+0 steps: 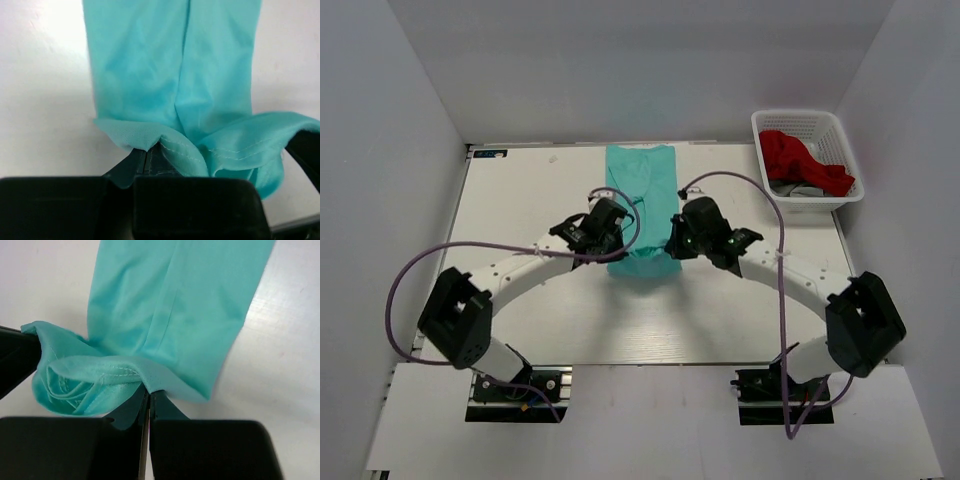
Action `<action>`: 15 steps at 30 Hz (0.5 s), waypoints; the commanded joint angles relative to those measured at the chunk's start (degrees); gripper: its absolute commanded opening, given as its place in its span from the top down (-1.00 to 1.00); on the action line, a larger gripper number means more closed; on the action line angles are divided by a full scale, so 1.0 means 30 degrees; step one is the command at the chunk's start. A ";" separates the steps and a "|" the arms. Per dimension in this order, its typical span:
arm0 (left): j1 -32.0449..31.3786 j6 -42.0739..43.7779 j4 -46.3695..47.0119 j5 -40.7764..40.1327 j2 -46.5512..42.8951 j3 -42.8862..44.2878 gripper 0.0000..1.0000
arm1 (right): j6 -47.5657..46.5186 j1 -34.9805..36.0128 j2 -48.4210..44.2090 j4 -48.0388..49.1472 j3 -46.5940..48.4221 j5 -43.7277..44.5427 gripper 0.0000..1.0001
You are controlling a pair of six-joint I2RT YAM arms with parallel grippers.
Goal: Fold and stack the t-shirts
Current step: Fold the folded rectangular tshirt in 1/3 of the way
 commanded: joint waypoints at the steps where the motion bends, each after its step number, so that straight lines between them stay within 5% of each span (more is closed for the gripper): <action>1: 0.1107 0.0455 -0.0597 -0.0932 0.1555 0.2190 1.00 | -0.0979 -0.0713 0.1407 -0.0511 0.2295 0.1087 1.00; 15: 0.3893 0.3592 0.1190 0.1324 0.6946 0.7960 1.00 | -0.2296 -0.3262 0.6948 -0.0630 0.7891 -0.0609 1.00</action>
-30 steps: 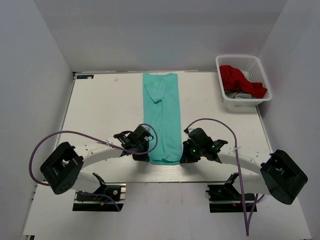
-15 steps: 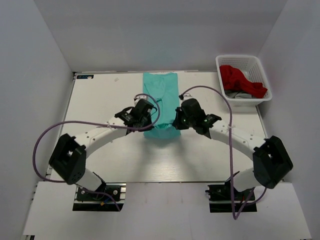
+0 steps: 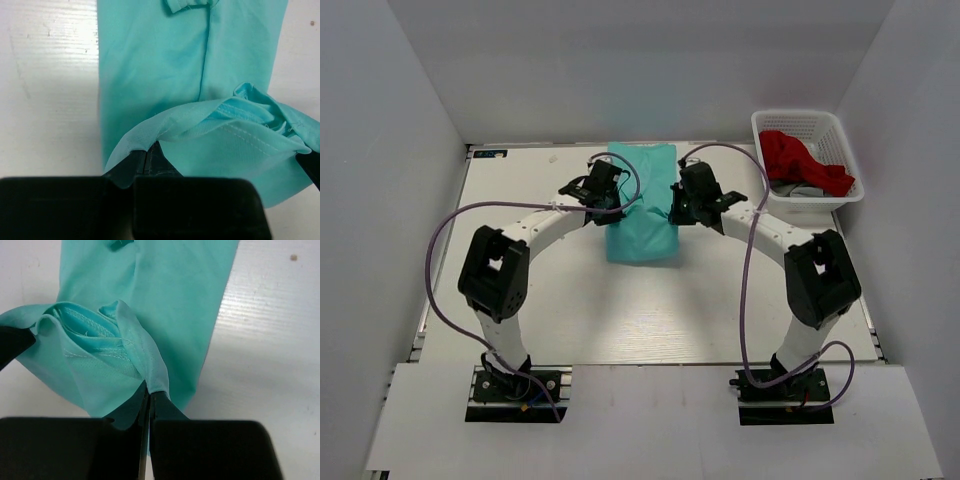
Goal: Fold and stack the t-shirts
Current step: Fold the folded rectangular tshirt in 1/3 of the way
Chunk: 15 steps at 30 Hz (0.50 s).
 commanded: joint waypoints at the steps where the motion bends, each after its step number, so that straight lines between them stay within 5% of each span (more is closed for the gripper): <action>1: 0.0351 0.1020 0.0412 0.0661 0.0965 0.1779 1.00 | -0.0848 -0.0458 0.1264 0.0252 0.1740 -0.0829 1.00; 15: 0.1730 0.2365 0.0995 0.0982 0.3406 0.4918 1.00 | -0.2987 -0.2273 0.4581 0.2273 0.4934 -0.2267 1.00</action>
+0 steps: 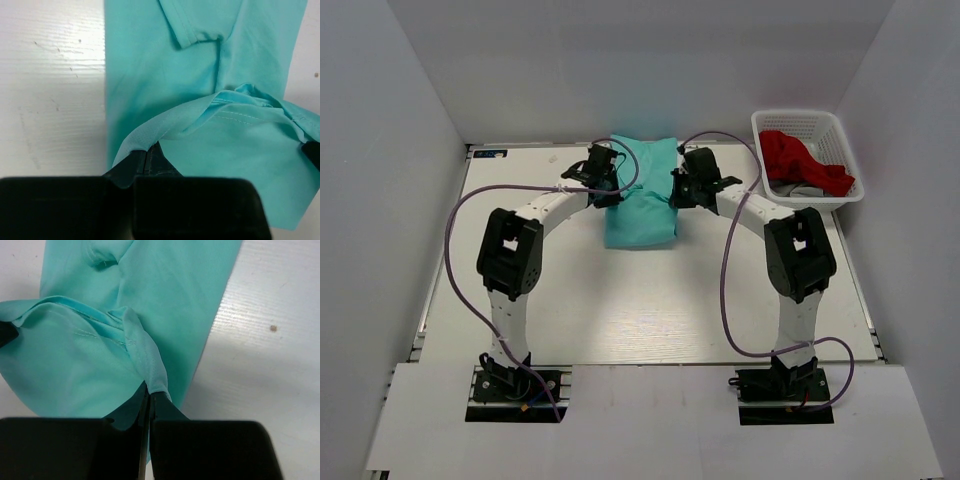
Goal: Fold and stack the t-shirts
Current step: Fold the folded rectangular tshirt in 1/3 of the way
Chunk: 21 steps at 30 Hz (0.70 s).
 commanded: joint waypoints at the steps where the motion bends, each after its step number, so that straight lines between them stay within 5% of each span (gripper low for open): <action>1: 0.0230 0.0648 0.0848 0.0182 -0.0713 0.0773 1.00 | -0.1136 -0.0548 0.0014 0.1588 0.1110 -0.0627 1.00; 9: 0.0230 0.1527 0.2784 0.1385 -0.2324 -0.0401 1.00 | -0.2163 -0.0784 -0.1395 0.2733 0.0377 -0.2298 1.00; 21: 0.0931 0.1324 0.1261 0.0651 0.1541 0.3201 1.00 | -0.1958 -0.1809 0.2268 0.2119 0.3657 -0.2650 1.00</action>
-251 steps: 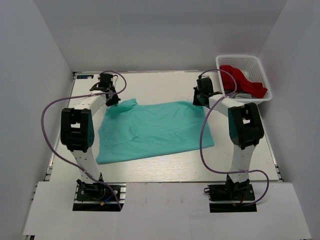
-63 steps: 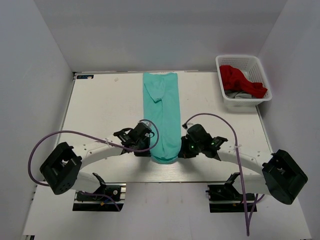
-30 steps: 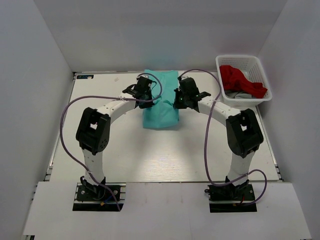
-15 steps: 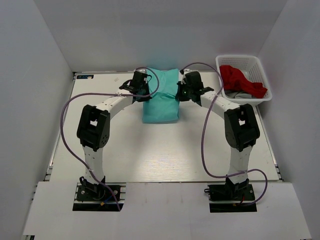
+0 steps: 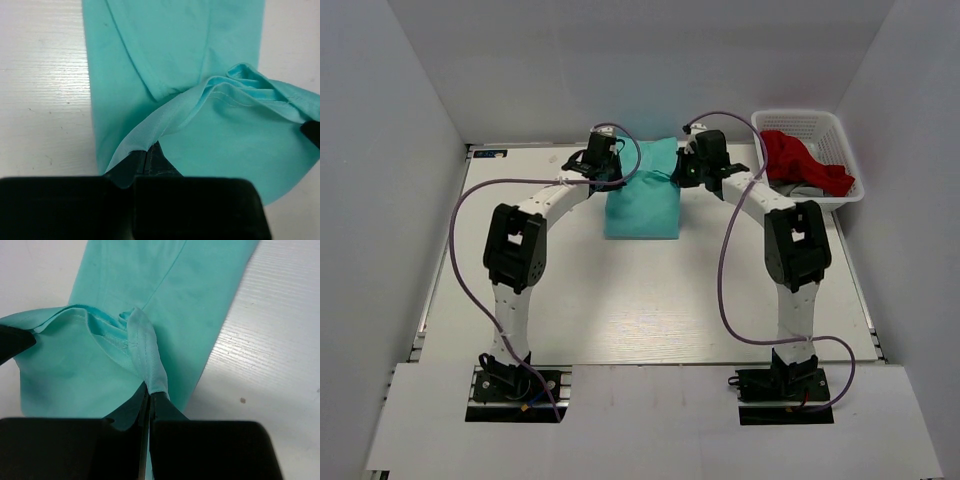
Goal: Fold and stack the t-shirts
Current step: Fold the folded rectangular tshirt in 1/3 of the way, then grab one side of the 2/3 rectangular tshirt with both arms
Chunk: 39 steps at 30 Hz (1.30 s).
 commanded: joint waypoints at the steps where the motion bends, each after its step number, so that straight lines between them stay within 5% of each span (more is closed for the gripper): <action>1: 0.0357 0.0025 -0.0647 -0.0129 0.0928 0.1112 1.00 | -0.0166 -0.0315 0.1566 0.0224 0.1370 -0.0346 1.00; 8: 0.0914 -0.0151 -0.0446 -0.0129 0.2338 0.2284 1.00 | -0.0076 -0.0784 0.3767 0.0339 0.3073 -0.1692 1.00; 10: 0.1146 -0.0151 -0.0241 0.0045 0.2836 0.2753 0.82 | -0.0135 -0.0930 0.4325 0.0516 0.3567 -0.1811 0.96; 11: 0.1148 -0.0151 -0.0239 0.0047 0.3012 0.3249 0.65 | -0.0223 -0.0931 0.4850 0.0458 0.4180 -0.2044 0.78; 12: 0.1380 -0.0151 -0.0413 0.0047 0.3304 0.3544 0.22 | -0.0282 -0.1047 0.5000 0.0400 0.4767 -0.2075 0.41; 14: 0.1557 -0.0151 -0.1550 -0.0127 0.3307 0.4594 -0.32 | -0.0399 -0.1165 0.5206 -0.0127 0.5503 -0.2221 -0.07; 15: 0.1558 -0.0151 -0.2080 -0.0303 0.3307 0.4891 -0.99 | -0.0400 -0.1339 0.5148 -0.0476 0.5998 -0.2657 -0.48; 16: 0.1761 -0.0325 -0.2607 -0.0507 0.3307 0.5068 -0.99 | -0.0342 -0.1341 0.5061 -0.0770 0.6090 -0.2691 -0.81; 19: 0.1763 -0.0327 -0.2322 -0.0510 0.1263 0.3027 -0.99 | 0.0126 -0.1370 0.3018 -0.0890 0.4719 -0.2895 -0.81; 28: 0.1324 -0.1059 0.1163 0.3177 -0.4921 -0.7925 -0.99 | 0.2763 -0.1194 -0.3781 0.2271 -0.7292 -0.4827 -0.81; 33: 0.1148 -0.1293 0.1431 0.3416 -0.4548 -0.8875 -0.99 | 0.3612 -0.1136 -0.4169 0.2831 -0.9376 -0.5181 -0.81; 39: 0.1148 -0.1118 0.0903 0.3561 -0.3080 -0.8084 -0.30 | 0.4082 -0.1078 -0.2500 0.2714 -0.8587 -0.5942 -0.64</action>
